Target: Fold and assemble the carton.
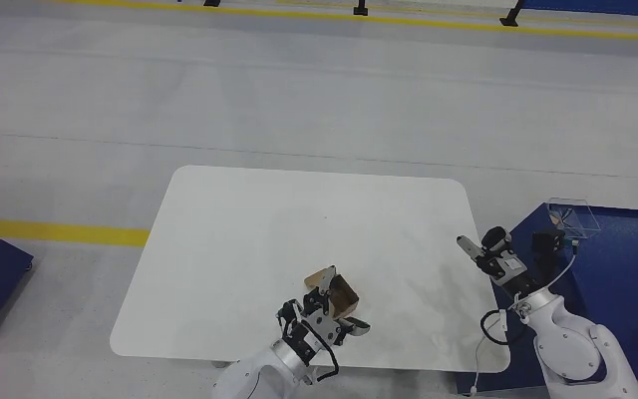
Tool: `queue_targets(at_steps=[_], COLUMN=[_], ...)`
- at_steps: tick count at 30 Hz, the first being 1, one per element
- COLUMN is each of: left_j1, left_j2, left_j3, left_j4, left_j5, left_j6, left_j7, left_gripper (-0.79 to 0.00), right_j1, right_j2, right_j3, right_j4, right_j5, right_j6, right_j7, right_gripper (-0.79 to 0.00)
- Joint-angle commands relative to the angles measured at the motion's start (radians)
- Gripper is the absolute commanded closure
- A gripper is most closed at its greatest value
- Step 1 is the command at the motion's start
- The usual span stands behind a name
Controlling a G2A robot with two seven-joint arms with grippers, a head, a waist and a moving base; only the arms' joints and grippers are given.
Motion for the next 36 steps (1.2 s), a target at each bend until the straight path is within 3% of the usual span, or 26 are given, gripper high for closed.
queue_targets(at_steps=[1,4,7,12,14,17,20,25,28,36], left_j1=[0.000,0.000,0.019,0.078,0.071,0.020,-0.055,-0.134,-0.171,-0.223], left_j2=[0.000,0.000,0.005,0.005,-0.001,-0.019,-0.041,-0.077,-0.098,-0.141], left_j3=[0.000,0.000,0.025,0.040,0.032,0.036,0.080,0.109,0.120,0.172], left_j4=[0.000,0.000,-0.068,-0.259,-0.269,-0.204,-0.111,0.016,0.094,0.193], left_j5=[0.000,0.000,0.249,0.391,0.379,0.399,0.390,0.359,0.352,0.341], left_j6=[0.000,0.000,0.034,0.428,0.545,0.648,0.760,0.837,0.869,0.869], left_j7=[-0.002,-0.002,0.177,0.553,0.644,0.796,0.851,0.922,0.890,0.890], left_gripper=[-0.785,-0.785,-0.785,-0.785,-0.785,-0.785,-0.785,-0.785,-0.785,-0.785], right_j1=[0.000,0.003,0.026,0.083,0.124,0.190,0.246,0.312,0.345,0.383], right_j2=[0.000,0.001,-0.001,-0.009,-0.017,-0.030,-0.044,-0.062,-0.074,-0.097], right_j3=[0.000,-0.009,-0.073,-0.205,-0.277,-0.372,-0.458,-0.552,-0.606,-0.698], right_j4=[0.000,-0.014,-0.027,-0.021,0.018,0.076,0.138,0.206,0.244,0.298], right_j5=[0.000,-0.059,-0.098,-0.272,-0.280,-0.331,-0.349,-0.413,-0.451,-0.516], right_j6=[0.000,0.000,0.014,0.062,0.069,0.082,0.080,0.111,0.130,0.156], right_j7=[0.000,0.009,0.062,0.103,0.104,0.104,0.110,0.100,0.105,0.092], right_gripper=[-0.785,-0.785,-0.785,-0.785,-0.785,-0.785,-0.785,-0.785,-0.785,-0.785])
